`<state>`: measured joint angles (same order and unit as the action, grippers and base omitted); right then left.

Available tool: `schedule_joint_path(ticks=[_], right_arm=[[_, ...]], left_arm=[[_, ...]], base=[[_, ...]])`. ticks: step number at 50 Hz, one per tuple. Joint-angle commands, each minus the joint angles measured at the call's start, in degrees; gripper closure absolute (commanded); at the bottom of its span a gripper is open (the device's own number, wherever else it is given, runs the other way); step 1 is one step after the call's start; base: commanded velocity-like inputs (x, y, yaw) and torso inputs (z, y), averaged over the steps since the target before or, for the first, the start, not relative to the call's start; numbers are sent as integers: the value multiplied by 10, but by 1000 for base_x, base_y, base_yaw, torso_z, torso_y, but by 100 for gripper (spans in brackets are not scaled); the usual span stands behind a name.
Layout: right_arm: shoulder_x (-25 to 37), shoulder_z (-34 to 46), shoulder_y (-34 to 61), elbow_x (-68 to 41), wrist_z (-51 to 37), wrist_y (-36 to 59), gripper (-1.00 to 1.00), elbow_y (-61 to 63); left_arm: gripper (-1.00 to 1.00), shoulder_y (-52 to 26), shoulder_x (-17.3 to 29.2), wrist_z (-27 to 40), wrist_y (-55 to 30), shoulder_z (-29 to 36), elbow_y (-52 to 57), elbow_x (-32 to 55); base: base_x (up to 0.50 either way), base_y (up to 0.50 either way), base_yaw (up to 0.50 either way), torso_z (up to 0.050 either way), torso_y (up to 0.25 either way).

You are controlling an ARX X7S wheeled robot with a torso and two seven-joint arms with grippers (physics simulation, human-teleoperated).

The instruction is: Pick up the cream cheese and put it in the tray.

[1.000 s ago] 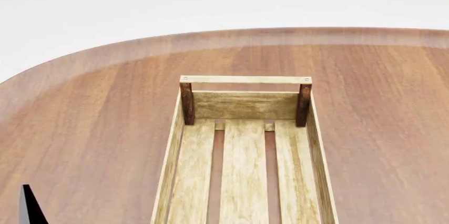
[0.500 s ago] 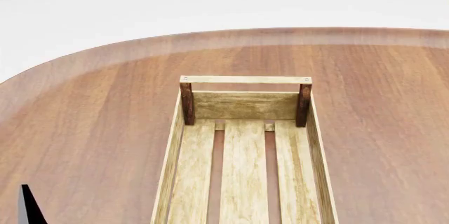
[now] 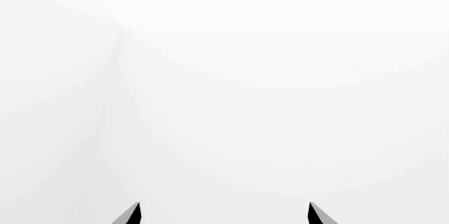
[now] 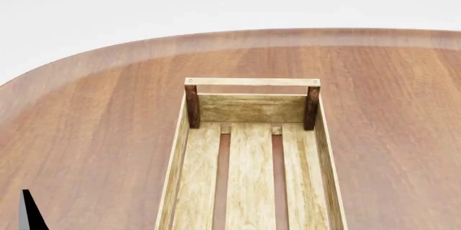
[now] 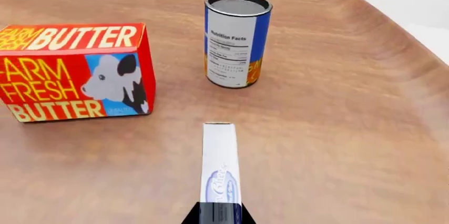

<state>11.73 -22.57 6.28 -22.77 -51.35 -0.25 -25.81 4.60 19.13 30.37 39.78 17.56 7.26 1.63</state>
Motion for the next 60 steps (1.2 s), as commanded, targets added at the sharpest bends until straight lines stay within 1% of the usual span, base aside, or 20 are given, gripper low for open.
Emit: schedule_joint_path(ticks=[1, 10, 16, 26, 36, 38, 45, 51, 60], right_arm=[[-7, 17, -63, 17, -20, 33, 100, 170], [-7, 35, -87, 47, -36, 27, 100, 230], [-5, 41, -96, 54, -33, 15, 100, 249], [7, 75, -90, 102, -35, 2, 100, 266], [34, 125, -57, 131, -3, 18, 100, 279], [44, 137, -49, 124, 18, 27, 100, 290], [70, 161, -23, 134, 34, 74, 100, 325], [84, 190, 5, 132, 70, 83, 100, 325], [97, 230, 45, 144, 97, 113, 100, 315]], left_arm=[[-100, -1, 1, 2, 0, 1, 0, 1], [-100, 1, 3, 4, 1, 1, -1, 2], [-100, 3, 5, 7, 1, 0, 3, 3], [-100, 2, 6, 8, 0, 0, 5, 1], [-100, 0, 7, 10, 4, 1, -2, 4], [-100, 1, 7, 11, 5, 1, -1, 3], [-100, 0, 8, 12, 4, 1, -2, 4], [-100, 0, 9, 12, 4, 2, 0, 5], [-100, 0, 11, 13, 1, 2, 5, 5]], base=[[0, 0, 0, 0, 0], [0, 0, 0, 0, 0], [0, 0, 0, 0, 0], [0, 0, 0, 0, 0], [1, 0, 0, 0, 1], [0, 0, 0, 0, 0], [0, 0, 0, 0, 0], [0, 0, 0, 0, 0], [0, 0, 0, 0, 1]])
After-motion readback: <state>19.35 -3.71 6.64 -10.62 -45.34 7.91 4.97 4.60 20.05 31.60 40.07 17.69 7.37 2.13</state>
